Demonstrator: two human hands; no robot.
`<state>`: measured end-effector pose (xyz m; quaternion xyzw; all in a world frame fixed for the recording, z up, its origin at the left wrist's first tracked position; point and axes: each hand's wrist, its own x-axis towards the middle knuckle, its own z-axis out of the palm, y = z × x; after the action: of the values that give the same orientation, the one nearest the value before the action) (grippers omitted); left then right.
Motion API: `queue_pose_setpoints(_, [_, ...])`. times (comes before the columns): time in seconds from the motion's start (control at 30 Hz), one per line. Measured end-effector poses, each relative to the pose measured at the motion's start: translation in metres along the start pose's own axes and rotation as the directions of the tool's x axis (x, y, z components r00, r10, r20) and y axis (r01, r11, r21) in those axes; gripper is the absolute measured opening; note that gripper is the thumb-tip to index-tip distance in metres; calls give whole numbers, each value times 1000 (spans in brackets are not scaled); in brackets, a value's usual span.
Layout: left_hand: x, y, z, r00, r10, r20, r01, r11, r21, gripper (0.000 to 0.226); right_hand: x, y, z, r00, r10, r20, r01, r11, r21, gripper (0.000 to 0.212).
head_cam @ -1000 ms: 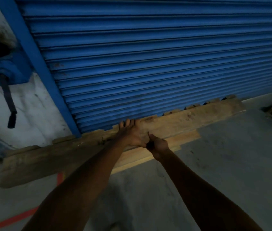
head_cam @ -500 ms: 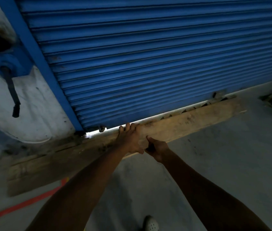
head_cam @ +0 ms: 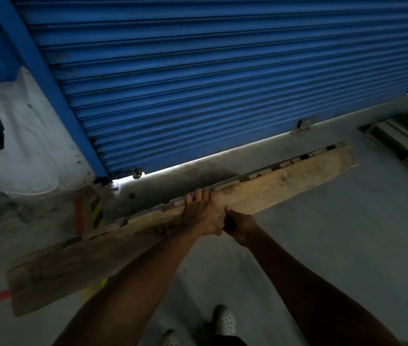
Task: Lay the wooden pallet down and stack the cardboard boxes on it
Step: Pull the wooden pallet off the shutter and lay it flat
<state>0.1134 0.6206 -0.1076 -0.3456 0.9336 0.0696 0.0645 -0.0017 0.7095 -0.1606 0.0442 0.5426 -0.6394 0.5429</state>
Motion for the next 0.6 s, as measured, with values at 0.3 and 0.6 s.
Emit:
queue_pose_setpoints(0.3, [-48, 51, 32, 999, -45, 3, 44, 999, 16, 111, -8, 37, -50, 995, 93, -30, -95, 994, -62, 71])
queue_pose_setpoints(0.6, [-101, 91, 107, 999, -15, -46, 10, 996, -94, 79, -49, 92, -118, 970, 171, -173, -191, 976, -104, 75])
